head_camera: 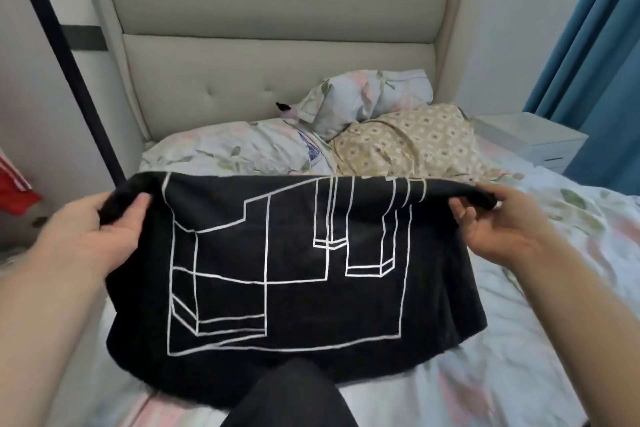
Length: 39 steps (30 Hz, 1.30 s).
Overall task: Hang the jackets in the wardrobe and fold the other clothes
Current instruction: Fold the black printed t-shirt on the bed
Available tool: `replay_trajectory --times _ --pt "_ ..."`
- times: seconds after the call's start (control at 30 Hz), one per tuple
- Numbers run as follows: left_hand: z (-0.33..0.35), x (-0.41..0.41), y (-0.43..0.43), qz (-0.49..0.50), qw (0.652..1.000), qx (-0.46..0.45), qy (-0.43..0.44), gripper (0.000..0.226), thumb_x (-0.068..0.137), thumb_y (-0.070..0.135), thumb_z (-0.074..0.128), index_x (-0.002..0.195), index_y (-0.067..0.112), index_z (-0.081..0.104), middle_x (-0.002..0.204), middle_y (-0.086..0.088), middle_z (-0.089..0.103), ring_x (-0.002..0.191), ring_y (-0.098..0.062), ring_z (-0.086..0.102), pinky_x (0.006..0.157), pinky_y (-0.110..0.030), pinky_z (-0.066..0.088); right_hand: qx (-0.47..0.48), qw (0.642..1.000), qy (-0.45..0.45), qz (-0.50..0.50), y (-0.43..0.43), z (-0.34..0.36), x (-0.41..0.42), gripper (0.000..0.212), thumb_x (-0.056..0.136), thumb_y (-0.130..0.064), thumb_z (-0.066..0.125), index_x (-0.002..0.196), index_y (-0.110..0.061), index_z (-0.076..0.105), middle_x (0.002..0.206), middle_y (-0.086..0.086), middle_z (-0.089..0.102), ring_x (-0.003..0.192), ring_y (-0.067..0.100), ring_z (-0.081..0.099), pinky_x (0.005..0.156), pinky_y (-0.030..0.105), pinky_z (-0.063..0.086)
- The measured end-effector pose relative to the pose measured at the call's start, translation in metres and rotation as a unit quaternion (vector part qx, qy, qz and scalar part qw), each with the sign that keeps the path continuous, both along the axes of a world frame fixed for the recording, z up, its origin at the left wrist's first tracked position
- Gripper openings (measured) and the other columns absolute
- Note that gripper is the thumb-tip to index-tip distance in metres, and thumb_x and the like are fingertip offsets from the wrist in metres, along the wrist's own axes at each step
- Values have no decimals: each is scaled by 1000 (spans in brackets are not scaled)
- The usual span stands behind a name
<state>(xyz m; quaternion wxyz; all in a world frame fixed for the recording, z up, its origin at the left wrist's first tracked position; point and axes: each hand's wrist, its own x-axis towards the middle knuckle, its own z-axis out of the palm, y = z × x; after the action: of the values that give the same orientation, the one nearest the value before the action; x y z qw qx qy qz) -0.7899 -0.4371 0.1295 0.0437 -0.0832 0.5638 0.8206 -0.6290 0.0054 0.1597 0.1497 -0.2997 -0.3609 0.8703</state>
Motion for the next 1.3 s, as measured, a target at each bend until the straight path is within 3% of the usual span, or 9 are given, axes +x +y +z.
replay_trajectory --times 0.07,0.1,0.13,0.33,0.83,0.97,1.07,1.13,1.3 --pt "-13 -17 8 68 982 150 -97 51 93 45 64 110 -3 62 95 -31 64 131 -56 33 77 -20 45 -20 999 -33 -6 0 -19 -9 17 91 -16 57 78 -11 67 72 8 69 63 23 71 41 15 47" --pt "-23 -27 11 86 955 244 -148 42 95 33 64 118 -2 62 110 -29 64 132 -60 27 101 -42 -2 -31 998 -48 -6 0 -30 -15 18 95 -17 55 84 -8 66 79 10 69 70 26 71 42 17 49" --pt "-35 -39 16 79 946 278 -150 38 99 23 59 130 2 58 127 -22 61 138 -46 35 110 -8 20 -43 997 -57 -5 0 -40 -23 16 97 -17 54 91 -6 63 87 12 68 80 29 71 45 20 52" --pt "-62 -74 44 75 948 227 -212 50 102 12 45 149 2 32 152 -19 39 142 -30 39 113 -49 35 -54 995 -81 0 5 -80 -82 16 101 -20 49 98 -6 57 106 17 64 123 29 55 108 43 42" --pt "-152 -154 79 -4 994 -15 -109 46 102 26 51 146 28 37 146 -8 45 129 -14 51 114 -40 37 215 966 -142 28 0 -162 -173 24 100 -25 48 105 -13 68 117 6 69 111 24 61 89 28 45" --pt "-200 -80 78 -144 916 -362 93 67 92 49 55 151 49 21 151 20 34 133 7 36 112 -25 27 690 673 -127 234 -36 -229 -110 36 90 -47 52 116 -29 69 127 -12 63 125 11 54 111 31 36" --pt "-238 -32 78 -281 675 -645 222 81 83 72 23 155 38 17 160 15 9 149 -4 3 122 -34 1 837 419 -143 321 -43 -267 -75 68 93 -61 31 154 -32 33 162 -2 25 152 19 19 124 43 4" --pt "-249 -16 81 -276 576 -727 252 83 84 73 11 156 31 11 163 5 4 151 -14 -1 122 -40 -6 854 386 -156 312 -44 -279 -71 70 95 -61 26 158 -31 21 165 1 15 153 21 9 123 44 0" --pt "-261 -11 89 -252 555 -751 254 77 90 63 25 153 19 31 159 -7 30 148 -25 25 120 -45 12 856 407 -142 285 -45 -289 -77 68 95 -57 35 156 -27 29 163 2 25 152 21 18 122 42 9"
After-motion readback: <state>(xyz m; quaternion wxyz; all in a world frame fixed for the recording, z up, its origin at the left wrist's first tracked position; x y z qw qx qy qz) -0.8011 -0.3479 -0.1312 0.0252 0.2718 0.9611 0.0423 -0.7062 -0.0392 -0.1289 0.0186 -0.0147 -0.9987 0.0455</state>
